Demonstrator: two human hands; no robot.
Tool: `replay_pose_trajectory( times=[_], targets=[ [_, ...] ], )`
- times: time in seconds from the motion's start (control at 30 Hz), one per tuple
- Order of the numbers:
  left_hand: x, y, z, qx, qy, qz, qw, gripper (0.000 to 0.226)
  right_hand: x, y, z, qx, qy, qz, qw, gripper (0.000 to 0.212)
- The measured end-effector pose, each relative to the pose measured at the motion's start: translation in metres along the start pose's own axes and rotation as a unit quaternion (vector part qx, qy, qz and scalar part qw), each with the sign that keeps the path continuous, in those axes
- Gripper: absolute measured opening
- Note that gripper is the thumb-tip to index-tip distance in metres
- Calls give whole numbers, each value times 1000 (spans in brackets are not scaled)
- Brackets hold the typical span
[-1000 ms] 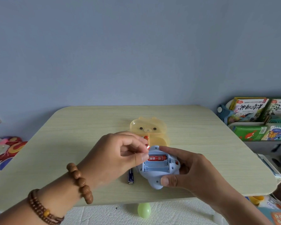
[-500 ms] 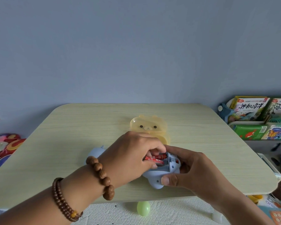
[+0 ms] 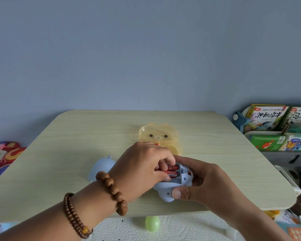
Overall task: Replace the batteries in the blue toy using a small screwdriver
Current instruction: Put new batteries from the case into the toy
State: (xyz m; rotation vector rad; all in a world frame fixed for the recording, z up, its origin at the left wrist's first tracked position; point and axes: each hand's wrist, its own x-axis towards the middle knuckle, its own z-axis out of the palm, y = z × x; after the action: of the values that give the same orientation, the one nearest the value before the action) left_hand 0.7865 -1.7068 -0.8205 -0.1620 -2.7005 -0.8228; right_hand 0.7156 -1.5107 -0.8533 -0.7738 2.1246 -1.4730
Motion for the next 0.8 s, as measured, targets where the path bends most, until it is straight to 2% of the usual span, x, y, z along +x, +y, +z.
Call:
replay_pose_trajectory(
  times=[0.17, 0.27, 0.37, 0.53, 0.8],
  targets=[
    [-5, -3, 1, -3, 11, 22, 1000, 30, 1, 2, 0, -8, 0, 1, 1000, 78],
    [-8, -4, -6, -14, 25, 9, 1000, 33, 1, 3, 0, -1, -1, 0, 1000, 78],
    [-7, -6, -19, -29, 67, -47, 996, 32, 1, 3, -1, 12, -7, -3, 1000, 76],
    [-6, -14, -20, -52, -7, -190, 980, 37, 1, 4, -1, 17, -9, -13, 1000, 74],
    [1, -19, -10, -103, -23, -241, 965, 30, 3, 6, -1, 12, -5, -10, 1000, 78]
  ],
)
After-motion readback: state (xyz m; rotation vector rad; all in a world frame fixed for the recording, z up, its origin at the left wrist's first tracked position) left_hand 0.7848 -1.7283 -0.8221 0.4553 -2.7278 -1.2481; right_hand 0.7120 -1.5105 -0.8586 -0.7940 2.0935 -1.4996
